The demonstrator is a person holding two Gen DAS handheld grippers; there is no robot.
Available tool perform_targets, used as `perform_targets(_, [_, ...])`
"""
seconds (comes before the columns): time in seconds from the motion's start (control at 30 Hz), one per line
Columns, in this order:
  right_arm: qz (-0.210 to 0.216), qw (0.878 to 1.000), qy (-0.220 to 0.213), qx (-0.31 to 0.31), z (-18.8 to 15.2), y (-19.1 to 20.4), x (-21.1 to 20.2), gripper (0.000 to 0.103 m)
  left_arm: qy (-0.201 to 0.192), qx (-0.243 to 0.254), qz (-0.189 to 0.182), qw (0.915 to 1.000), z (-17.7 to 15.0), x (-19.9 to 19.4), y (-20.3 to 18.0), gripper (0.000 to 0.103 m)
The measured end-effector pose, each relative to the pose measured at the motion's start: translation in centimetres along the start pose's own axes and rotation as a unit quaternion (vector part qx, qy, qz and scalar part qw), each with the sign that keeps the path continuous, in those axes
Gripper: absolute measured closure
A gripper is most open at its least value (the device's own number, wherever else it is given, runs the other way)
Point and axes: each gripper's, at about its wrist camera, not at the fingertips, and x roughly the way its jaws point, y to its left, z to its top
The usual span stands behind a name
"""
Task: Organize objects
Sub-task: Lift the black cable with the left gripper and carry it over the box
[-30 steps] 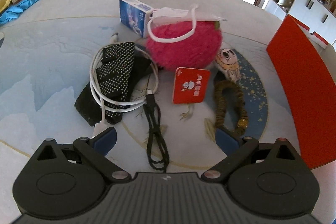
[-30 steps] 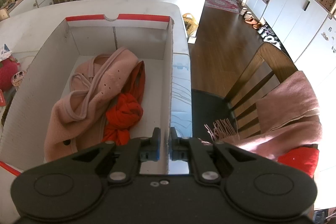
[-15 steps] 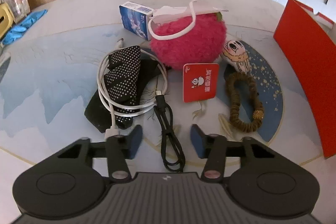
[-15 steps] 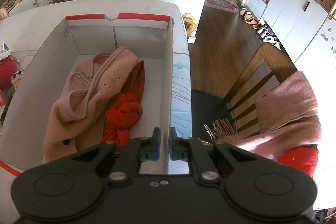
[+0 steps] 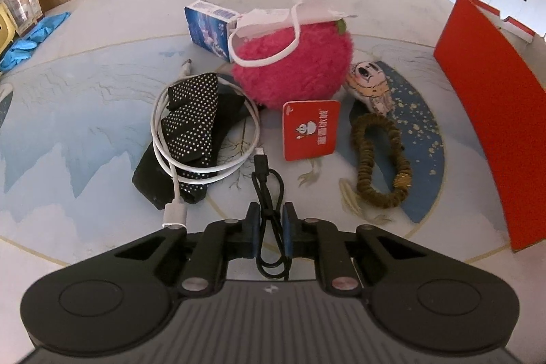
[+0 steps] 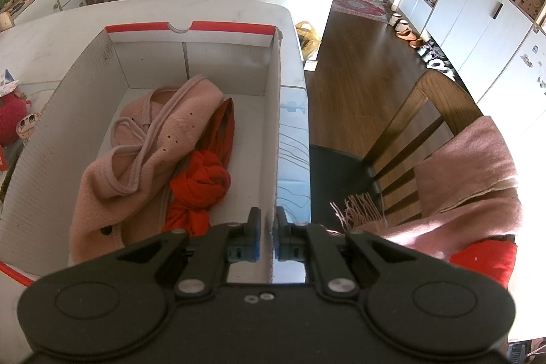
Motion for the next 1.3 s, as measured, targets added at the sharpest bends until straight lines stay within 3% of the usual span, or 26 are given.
perform_targets(0.33, [0.0,1.0,-0.004,0.004,-0.2,-0.4,-0.1,0.1,-0.01,-0.026,-0.049,0.9984,0.8,-3.2,-0.8,0.091])
perform_targets(0.77, [0.004,1.0,-0.006,0.002,-0.1,-0.3,0.1,0.1,-0.041,0.018,-0.14,0.9891,4.1,-7.2,-7.2,0.092])
perform_targets(1.07, [0.009,1.0,-0.007,-0.002,-0.1,-0.3,0.2,0.1,-0.049,0.046,-0.197,0.9782,6.8,-9.3,-10.8,0.092])
perform_targets(1.3, [0.015,1.0,-0.006,-0.006,0.0,-0.5,0.3,0.1,-0.074,0.081,-0.243,0.9637,10.0,-12.2,-14.4,0.092])
